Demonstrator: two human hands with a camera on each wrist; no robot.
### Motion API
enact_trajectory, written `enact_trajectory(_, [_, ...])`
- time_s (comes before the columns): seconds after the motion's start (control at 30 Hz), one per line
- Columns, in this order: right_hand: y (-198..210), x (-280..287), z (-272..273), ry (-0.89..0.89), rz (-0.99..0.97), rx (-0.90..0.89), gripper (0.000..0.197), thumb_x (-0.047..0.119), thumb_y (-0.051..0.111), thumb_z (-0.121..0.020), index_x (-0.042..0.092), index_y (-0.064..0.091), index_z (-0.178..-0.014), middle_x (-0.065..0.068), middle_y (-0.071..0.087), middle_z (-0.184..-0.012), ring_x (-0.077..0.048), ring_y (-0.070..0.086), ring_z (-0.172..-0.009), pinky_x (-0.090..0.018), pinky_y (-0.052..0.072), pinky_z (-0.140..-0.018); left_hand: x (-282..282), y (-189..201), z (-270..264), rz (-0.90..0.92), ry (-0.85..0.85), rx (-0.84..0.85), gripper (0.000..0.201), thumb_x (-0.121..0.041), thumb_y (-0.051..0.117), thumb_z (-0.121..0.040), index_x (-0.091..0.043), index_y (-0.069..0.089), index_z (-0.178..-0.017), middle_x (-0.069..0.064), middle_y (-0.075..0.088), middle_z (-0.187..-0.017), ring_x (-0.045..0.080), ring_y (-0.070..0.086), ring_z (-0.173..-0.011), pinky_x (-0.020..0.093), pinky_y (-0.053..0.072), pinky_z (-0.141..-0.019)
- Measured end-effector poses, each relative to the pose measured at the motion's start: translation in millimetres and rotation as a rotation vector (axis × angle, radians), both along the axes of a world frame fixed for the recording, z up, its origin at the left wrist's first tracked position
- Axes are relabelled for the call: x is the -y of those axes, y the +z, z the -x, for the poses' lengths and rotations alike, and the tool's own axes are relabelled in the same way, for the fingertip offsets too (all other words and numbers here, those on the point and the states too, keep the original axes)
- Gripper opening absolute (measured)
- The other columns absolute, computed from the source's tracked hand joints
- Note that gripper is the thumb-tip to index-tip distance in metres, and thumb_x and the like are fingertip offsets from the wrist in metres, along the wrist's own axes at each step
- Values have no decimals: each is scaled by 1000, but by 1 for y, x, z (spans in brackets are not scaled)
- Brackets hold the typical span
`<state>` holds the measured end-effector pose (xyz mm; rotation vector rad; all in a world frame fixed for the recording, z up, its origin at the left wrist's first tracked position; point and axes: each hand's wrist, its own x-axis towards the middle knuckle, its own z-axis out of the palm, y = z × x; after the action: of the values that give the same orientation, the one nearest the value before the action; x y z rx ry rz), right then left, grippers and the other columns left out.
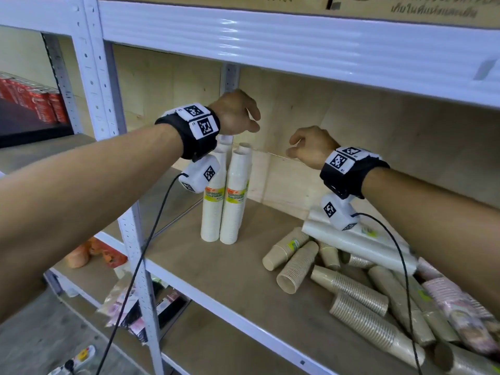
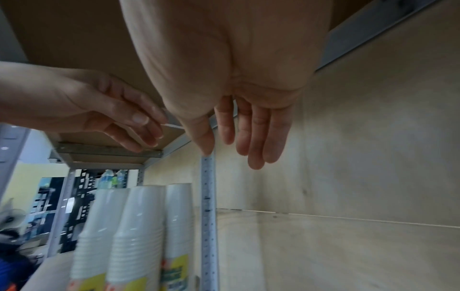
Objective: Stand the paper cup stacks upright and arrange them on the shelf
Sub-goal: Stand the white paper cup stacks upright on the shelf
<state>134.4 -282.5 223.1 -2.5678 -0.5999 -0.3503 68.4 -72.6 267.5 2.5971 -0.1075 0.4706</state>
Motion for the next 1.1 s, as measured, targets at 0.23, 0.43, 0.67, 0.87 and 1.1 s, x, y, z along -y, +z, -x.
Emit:
enact_trajectory(0.23, [-10, 104, -17, -204, 51, -65, 33, 33, 73, -82, 20, 65, -111, -4, 61, -115, -21, 61, -98, -32, 50, -87, 71, -11, -15, -85, -177, -43, 33, -32, 68, -87, -22, 67, -118, -2, 60, -108, 15, 57, -97, 22, 42, -78])
enact_trajectory(0.43, [-42, 187, -14, -359, 53, -153, 30, 34, 74, -81, 21, 65, -106, -4, 61, -116, -22, 60, -100, -30, 49, -84, 129, -51, -36, -58, -304, -174, 39, -34, 73, -86, -21, 66, -121, 1, 63, -109, 17, 61, -102, 23, 43, -83])
enact_trajectory(0.67, [-90, 252, -5, -486, 141, -279, 41, 40, 71, -83, 21, 62, -119, -5, 58, -127, -23, 57, -112, -34, 47, -94, 168, -120, -60, -62, -409, -352, 45, -38, 75, -83, -26, 61, -124, 2, 60, -117, 15, 56, -100, 23, 40, -84])
enact_trajectory(0.87, [-122, 277, -11, -455, 91, -373, 51, 37, 74, -83, 17, 58, -127, -8, 58, -125, -24, 57, -113, -32, 47, -93, 174, -166, -76, -55, -411, -446, 53, -36, 76, -82, -24, 58, -130, 4, 56, -125, 14, 53, -107, 23, 41, -88])
enact_trajectory(1.1, [-145, 288, -34, -418, 130, -461, 63, 39, 76, -81, 18, 53, -135, -8, 55, -134, -24, 54, -121, -33, 44, -101, 172, -203, -90, -18, -387, -491, 60, -27, 80, -79, -23, 56, -134, 5, 54, -133, 14, 52, -113, 22, 39, -90])
